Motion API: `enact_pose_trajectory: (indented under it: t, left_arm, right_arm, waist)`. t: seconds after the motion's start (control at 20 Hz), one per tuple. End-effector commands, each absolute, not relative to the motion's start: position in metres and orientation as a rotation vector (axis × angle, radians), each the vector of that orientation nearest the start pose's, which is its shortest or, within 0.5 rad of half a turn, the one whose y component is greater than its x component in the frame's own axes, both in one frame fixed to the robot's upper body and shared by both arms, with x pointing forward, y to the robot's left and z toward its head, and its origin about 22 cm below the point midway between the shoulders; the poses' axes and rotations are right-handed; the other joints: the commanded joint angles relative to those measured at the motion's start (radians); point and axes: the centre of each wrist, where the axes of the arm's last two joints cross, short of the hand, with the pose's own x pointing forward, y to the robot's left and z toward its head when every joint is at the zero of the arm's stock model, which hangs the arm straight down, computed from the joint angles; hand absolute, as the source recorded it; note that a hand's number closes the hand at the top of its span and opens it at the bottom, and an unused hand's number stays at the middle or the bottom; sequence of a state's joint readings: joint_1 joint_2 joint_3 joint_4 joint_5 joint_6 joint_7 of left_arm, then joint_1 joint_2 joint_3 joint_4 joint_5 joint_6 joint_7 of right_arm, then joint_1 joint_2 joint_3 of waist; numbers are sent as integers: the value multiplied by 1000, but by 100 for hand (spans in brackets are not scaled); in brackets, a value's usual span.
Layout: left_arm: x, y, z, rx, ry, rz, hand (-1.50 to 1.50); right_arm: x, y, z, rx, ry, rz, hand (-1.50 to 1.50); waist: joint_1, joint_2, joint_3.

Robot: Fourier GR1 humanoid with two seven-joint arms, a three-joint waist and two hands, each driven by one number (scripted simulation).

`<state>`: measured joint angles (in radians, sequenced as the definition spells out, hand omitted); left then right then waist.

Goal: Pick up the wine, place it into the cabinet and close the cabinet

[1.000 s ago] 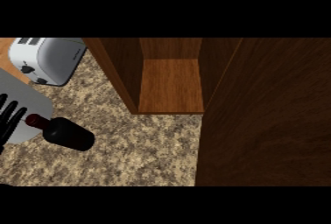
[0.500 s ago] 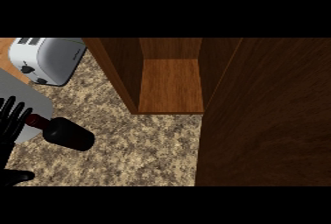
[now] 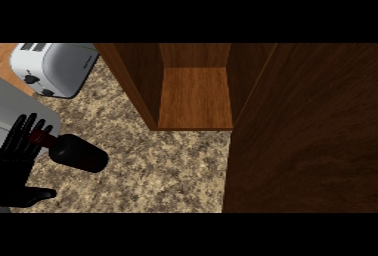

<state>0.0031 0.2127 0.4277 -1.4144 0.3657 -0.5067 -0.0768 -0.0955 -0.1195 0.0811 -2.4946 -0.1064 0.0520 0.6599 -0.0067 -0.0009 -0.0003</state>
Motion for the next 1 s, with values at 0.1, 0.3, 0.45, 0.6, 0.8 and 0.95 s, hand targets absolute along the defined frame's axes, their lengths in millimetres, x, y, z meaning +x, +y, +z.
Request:
enact_pose_trajectory:
  t: [0.1,0.3,0.45,0.6,0.8,0.95]
  left_arm:
    - [219,372,-27,-219,-1648,85,-150]
    - [225,395,-21,-210,-1646,100,-150]
    - [222,394,-35,-227,-1641,111,-150]
    - [226,373,-54,-222,-1635,107,-150]
    - [231,385,-43,-218,-1632,71,-150]
    - [226,390,-57,-211,-1633,87,-150]
  right_arm:
    - [125,-216,221,236,-1939,255,-150]
    - [108,-226,221,207,-1955,267,-150]
    - [136,-215,213,226,-1952,260,-150]
    - [121,-216,221,234,-1936,266,-150]
    - [115,-220,226,213,-1954,263,-150]
    - [118,-210,220,224,-1962,245,-150]
  waist:
    - [3,0,0]
    - [-4,-1,0]
    - [4,1,0]
    - [0,0,0]
    - [1,-1,0]
    - [1,0,-1]
